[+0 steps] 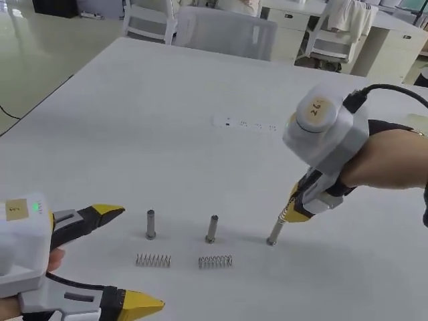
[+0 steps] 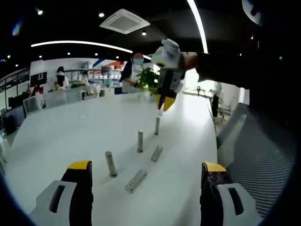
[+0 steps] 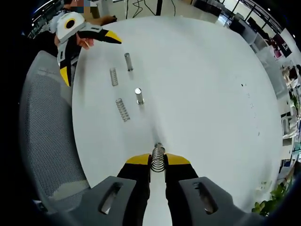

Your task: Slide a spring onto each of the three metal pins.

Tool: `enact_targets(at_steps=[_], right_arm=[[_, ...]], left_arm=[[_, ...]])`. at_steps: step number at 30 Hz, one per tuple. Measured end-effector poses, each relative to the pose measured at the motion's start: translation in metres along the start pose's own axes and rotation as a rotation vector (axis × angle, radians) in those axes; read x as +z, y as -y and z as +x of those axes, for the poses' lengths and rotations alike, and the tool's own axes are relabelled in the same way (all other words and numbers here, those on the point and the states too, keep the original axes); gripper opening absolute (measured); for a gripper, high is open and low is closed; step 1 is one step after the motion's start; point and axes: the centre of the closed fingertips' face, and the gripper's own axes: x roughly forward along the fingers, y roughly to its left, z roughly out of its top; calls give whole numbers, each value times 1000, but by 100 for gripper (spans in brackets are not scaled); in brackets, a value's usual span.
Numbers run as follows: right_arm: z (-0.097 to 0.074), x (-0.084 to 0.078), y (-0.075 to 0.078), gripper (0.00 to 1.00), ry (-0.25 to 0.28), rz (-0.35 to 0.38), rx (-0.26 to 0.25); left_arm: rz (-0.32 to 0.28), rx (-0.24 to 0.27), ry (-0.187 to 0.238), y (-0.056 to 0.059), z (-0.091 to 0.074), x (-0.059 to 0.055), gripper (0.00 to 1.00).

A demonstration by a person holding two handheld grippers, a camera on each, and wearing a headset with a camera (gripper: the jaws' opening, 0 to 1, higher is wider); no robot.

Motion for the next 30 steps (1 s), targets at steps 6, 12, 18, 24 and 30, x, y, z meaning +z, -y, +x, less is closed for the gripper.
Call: enact_targets(at_steps=[6,12,18,24,30], right_arm=[[6,-2,3,8,-18,1,6],[10,-4,6,8,-27,3,11],[14,-6,7,8,-35,10,24],[23,-8,8,8,-50,8,35],[33,-9,6,8,-68,9,40]], left_arm=[[-5,5,-1,-1,-1,-1,93],[-6,4,2,0,0,0,93],[-5,-1,-2,1,0,-1,92],[-5,-5,-4,2,1,-1,91],[-5,-7,-3,2,1,-1,91]])
